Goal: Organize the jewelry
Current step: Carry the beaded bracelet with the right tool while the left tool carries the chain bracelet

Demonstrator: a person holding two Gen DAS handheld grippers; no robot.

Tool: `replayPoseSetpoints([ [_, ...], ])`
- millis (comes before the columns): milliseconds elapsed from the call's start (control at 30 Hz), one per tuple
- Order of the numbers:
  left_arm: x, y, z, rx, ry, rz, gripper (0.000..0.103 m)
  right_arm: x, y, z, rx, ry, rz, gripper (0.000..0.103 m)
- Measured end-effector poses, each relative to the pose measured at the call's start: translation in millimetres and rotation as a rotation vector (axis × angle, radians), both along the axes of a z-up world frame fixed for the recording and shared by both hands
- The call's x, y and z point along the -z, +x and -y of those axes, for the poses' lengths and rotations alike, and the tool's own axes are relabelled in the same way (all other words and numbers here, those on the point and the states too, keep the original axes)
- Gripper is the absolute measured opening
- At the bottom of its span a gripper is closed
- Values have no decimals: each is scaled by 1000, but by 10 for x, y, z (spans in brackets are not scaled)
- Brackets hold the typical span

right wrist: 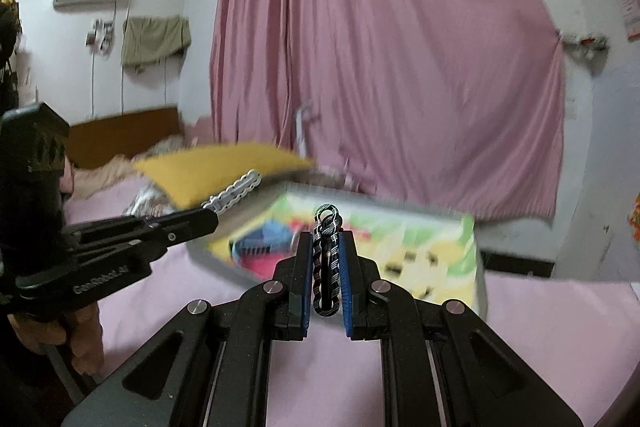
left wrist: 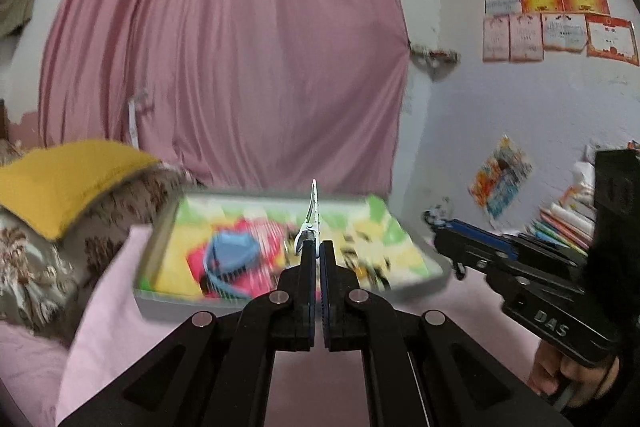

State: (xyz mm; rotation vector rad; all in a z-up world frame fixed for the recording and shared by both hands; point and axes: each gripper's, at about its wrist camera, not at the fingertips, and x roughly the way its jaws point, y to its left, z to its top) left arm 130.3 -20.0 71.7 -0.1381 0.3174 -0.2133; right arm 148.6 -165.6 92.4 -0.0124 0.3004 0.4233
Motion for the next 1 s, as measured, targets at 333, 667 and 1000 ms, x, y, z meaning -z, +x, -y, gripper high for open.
replayPoseSetpoints([
  [333, -125, 248, -70, -62, 23, 128, 2, -175, 242, -9, 86, 25, 93, 11],
  [667, -86, 530, -57, -60, 17, 112, 2, -129, 571, -68, 108, 22, 54, 11],
  [1000, 64, 765, -58, -37, 25, -42, 2, 80, 856, -131, 101, -18, -99, 11],
])
